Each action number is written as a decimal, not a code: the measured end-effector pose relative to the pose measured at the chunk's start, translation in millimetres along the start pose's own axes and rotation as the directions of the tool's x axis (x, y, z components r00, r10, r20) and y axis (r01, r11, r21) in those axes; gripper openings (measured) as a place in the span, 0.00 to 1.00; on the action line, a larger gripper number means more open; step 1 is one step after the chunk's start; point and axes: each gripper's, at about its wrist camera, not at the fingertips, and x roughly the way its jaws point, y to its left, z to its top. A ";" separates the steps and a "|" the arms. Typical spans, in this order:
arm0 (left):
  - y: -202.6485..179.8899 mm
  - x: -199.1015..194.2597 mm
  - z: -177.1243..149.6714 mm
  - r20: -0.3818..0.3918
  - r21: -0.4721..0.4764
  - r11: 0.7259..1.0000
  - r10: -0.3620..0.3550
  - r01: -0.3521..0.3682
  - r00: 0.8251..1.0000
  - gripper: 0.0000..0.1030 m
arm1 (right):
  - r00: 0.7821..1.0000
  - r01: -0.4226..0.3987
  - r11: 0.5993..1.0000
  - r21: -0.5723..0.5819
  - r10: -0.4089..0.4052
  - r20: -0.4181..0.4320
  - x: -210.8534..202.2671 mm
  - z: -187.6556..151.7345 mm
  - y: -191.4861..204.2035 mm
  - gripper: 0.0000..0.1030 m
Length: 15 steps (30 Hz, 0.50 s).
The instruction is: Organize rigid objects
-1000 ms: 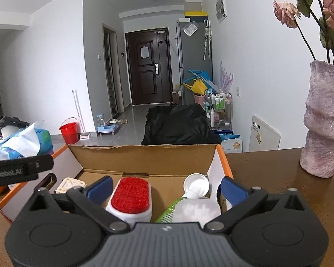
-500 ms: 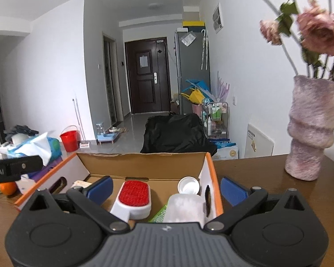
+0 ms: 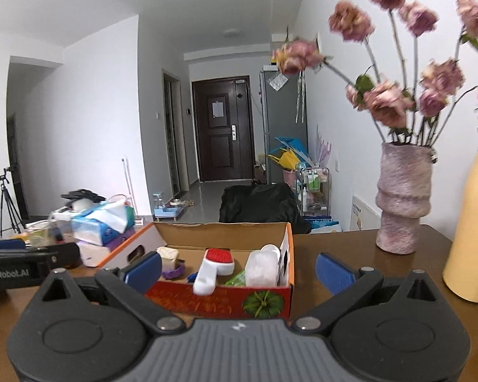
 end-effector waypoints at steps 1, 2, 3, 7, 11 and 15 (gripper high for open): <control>-1.2 -13.4 -1.8 0.004 0.001 1.000 -0.003 0.003 1.000 1.00 | 1.000 -0.004 1.000 0.002 0.004 0.005 -14.4 -1.8 0.1 1.00; -2.1 -25.9 -3.7 0.010 0.002 1.000 -0.005 0.005 1.000 1.00 | 1.000 -0.009 1.000 0.003 0.009 0.012 -27.1 -4.8 0.3 1.00; -3.1 -40.8 -6.8 0.017 -0.002 1.000 -0.006 0.007 1.000 1.00 | 1.000 -0.013 1.000 0.009 0.013 0.022 -41.8 -8.8 0.2 1.00; -7.1 -96.0 -23.2 0.037 0.000 1.000 -0.011 0.011 0.999 1.00 | 1.000 -0.020 1.000 0.008 0.020 0.011 -92.1 -28.4 -1.6 1.00; -12.8 -143.5 -42.9 0.031 0.009 1.000 -0.011 0.010 0.999 1.00 | 1.000 -0.007 1.000 -0.002 0.007 -0.010 -140.2 -50.6 -1.1 1.00; -16.7 -182.2 -67.4 0.015 0.006 1.000 -0.015 0.015 1.000 1.00 | 0.999 -0.001 1.000 -0.004 0.000 -0.042 -177.7 -70.6 0.4 1.00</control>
